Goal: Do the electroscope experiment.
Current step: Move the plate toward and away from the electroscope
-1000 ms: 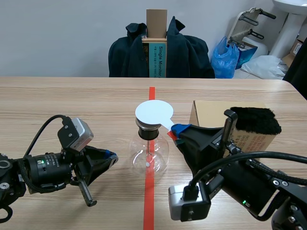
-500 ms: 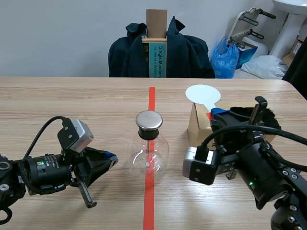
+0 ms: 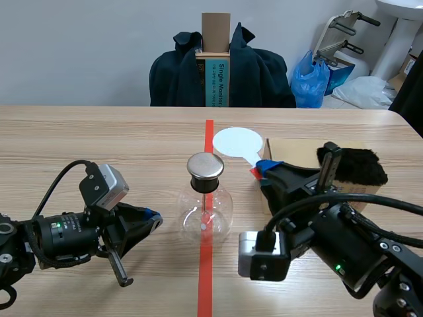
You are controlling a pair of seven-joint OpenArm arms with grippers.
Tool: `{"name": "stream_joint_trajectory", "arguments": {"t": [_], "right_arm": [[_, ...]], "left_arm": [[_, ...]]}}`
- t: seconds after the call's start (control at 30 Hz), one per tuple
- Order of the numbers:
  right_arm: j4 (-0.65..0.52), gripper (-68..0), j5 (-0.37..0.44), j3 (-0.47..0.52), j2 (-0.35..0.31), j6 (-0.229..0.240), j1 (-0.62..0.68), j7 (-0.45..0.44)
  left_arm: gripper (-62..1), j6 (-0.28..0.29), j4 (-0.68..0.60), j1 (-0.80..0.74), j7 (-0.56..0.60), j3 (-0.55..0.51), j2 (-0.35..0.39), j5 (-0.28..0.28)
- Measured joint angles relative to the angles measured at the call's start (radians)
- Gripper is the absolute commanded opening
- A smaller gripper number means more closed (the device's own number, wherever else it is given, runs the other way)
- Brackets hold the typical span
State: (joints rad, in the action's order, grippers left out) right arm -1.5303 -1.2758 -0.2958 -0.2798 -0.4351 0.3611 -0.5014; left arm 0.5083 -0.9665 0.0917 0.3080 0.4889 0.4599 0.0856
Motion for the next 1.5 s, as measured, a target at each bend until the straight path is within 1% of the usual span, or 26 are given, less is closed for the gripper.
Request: {"name": "stream_joint_trajectory", "arguments": {"t": [0.07, 0.2, 0.43, 0.57, 0.8, 0.93, 1.13, 1.5], "right_arm": [[0.000, -66.8, 0.000, 0.000, 0.000, -0.023, 0.000, -0.056], [0.000, -66.8, -0.003, 0.000, 0.000, -0.030, 0.000, -0.151], [0.000, -66.8, -0.003, 0.000, 0.000, -0.029, 0.000, -0.231], [0.000, -66.8, -0.003, 0.000, 0.000, -0.029, 0.000, -0.246], [0.000, -66.8, -0.003, 0.000, 0.000, -0.029, 0.000, -0.245], [0.000, -66.8, -0.003, 0.000, 0.000, -0.029, 0.000, -0.210], [0.000, -66.8, -0.003, 0.000, 0.000, -0.029, 0.000, -0.116], [0.000, -66.8, -0.003, 0.000, 0.000, -0.028, 0.000, 0.193]], "left_arm": [[-59.0, 0.000, 0.000, 0.000, 0.000, 0.000, 0.000, 0.000], [-59.0, 0.000, 0.000, 0.000, 0.000, 0.000, 0.000, 0.000], [-59.0, 0.000, 0.000, 0.000, 0.000, 0.000, 0.000, 0.000], [-59.0, 0.000, 0.000, 0.000, 0.000, 0.000, 0.000, 0.000], [-59.0, 0.000, 0.000, 0.000, 0.000, 0.000, 0.000, 0.000], [-59.0, 0.000, 0.000, 0.000, 0.000, 0.000, 0.000, 0.000], [-59.0, 0.000, 0.000, 0.000, 0.000, 0.000, 0.000, 0.000], [-59.0, 0.000, 0.000, 0.000, 0.000, 0.000, 0.000, 0.000]]}}
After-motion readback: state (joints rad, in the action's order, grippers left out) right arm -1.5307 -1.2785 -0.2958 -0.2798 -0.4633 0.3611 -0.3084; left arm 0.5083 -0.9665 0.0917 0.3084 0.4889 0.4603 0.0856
